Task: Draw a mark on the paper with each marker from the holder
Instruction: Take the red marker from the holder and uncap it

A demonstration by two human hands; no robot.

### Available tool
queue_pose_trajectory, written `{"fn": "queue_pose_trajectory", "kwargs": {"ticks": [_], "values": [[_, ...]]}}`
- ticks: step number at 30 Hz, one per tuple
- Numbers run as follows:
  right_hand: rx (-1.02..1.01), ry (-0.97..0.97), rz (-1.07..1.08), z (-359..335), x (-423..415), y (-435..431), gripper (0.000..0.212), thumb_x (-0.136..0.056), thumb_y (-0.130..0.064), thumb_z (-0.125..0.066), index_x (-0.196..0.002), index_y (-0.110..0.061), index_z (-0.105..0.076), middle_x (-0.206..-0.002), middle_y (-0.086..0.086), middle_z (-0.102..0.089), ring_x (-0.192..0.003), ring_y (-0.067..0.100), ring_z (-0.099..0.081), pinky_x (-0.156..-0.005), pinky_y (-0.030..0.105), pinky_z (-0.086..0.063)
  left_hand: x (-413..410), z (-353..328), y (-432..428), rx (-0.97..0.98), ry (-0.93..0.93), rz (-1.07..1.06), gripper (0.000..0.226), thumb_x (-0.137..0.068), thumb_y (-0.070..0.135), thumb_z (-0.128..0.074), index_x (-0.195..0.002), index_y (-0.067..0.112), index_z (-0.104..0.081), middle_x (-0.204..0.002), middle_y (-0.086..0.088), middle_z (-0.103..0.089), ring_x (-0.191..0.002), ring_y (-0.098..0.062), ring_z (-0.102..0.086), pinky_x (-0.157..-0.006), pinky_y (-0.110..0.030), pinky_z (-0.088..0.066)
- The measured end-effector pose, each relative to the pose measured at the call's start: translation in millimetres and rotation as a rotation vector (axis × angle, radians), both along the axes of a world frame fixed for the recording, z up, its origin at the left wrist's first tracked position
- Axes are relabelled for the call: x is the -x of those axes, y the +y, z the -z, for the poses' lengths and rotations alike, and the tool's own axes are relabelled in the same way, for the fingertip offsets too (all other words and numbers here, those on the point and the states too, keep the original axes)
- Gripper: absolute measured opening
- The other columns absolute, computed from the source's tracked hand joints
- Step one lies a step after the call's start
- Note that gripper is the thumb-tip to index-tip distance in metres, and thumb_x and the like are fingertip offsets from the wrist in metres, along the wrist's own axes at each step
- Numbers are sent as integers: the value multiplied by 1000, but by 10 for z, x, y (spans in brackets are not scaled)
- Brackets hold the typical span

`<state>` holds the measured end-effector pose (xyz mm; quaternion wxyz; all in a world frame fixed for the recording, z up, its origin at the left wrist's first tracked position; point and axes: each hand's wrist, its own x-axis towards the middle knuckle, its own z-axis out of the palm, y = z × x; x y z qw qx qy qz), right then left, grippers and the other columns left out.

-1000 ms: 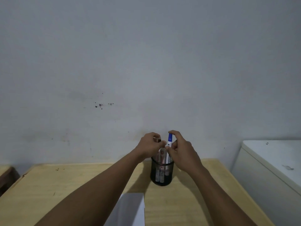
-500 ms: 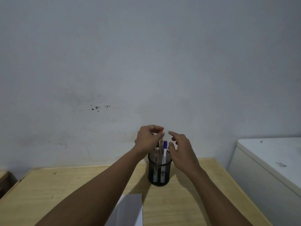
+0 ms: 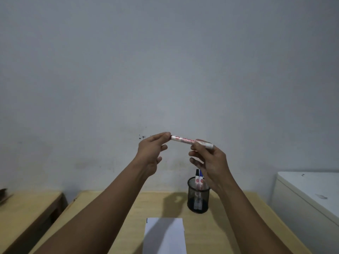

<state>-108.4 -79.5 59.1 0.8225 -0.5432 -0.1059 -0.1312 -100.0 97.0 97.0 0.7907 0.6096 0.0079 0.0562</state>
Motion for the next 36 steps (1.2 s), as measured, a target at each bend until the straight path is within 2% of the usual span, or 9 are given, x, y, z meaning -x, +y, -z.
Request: {"fn": "queue_pose_trajectory", "kwargs": {"ticks": [4,9,15,18,21,24,26,29,36], "values": [[-99,43,-100,-43,198,438,10,-90,-16,-73,-96,-10,-75,-85,7,-77,-73,19,-71,-69,31,-59,302,95,194,16,38,14,22,-82,27,-79,-102,19,-77,-106,7,-73,-105,-14,-60,-91,-43,-40],[-141,-11,-171,-23,385,756,9,-88,1,-71,-96,0,-74,-85,16,-76,-77,24,-73,-79,29,-63,473,172,491,88,147,-19,15,-78,33,-81,-89,23,-79,-105,10,-76,-103,-10,-59,-85,-41,-39],[138,-137,-159,81,439,876,22,-87,4,-72,-103,-9,-79,-109,13,-79,-113,33,-70,-102,41,-55,523,203,746,64,213,-73,16,-77,34,-81,-83,19,-78,-87,11,-79,-95,-10,-59,-82,-43,-41],[168,-125,-206,151,413,879,27,-88,7,-69,-106,-10,-79,-112,8,-79,-114,26,-70,-104,40,-52,498,279,855,22,177,-130,17,-78,34,-81,-87,19,-78,-84,14,-78,-92,-9,-59,-83,-42,-40],[99,-70,-205,277,391,854,20,-86,5,-71,-104,-3,-77,-104,12,-79,-102,24,-72,-98,38,-57,435,476,958,-106,-21,-210,13,-83,24,-78,-94,18,-76,-82,10,-76,-88,-6,-62,-77,-32,-43],[71,-28,-172,463,330,839,14,-83,5,-75,-92,-5,-77,-91,13,-78,-89,24,-73,-88,34,-61,376,794,1051,-299,-144,-259,14,-78,27,-81,-91,27,-77,-85,6,-78,-94,-12,-70,-93,-38,-51],[97,-7,-132,617,293,841,17,-81,9,-76,-88,-6,-76,-85,11,-77,-82,22,-72,-84,33,-63,271,1067,1123,-530,-133,-293,14,-72,39,-80,-86,40,-75,-82,18,-76,-90,-7,-69,-97,-48,-47],[88,52,-91,846,268,832,14,-82,11,-74,-91,1,-70,-81,16,-73,-75,22,-71,-78,31,-64,172,1435,1166,-838,-107,-312,24,-79,36,-77,-101,40,-69,-81,23,-72,-88,-2,-60,-89,-41,-35],[110,188,-75,1241,201,783,27,-85,4,-74,-108,13,-63,-83,21,-72,-71,23,-72,-75,33,-64,95,1990,1190,-1072,-55,-226,44,-83,31,-73,-124,36,-59,-80,26,-67,-98,-4,-56,-82,-34,-18]]}}
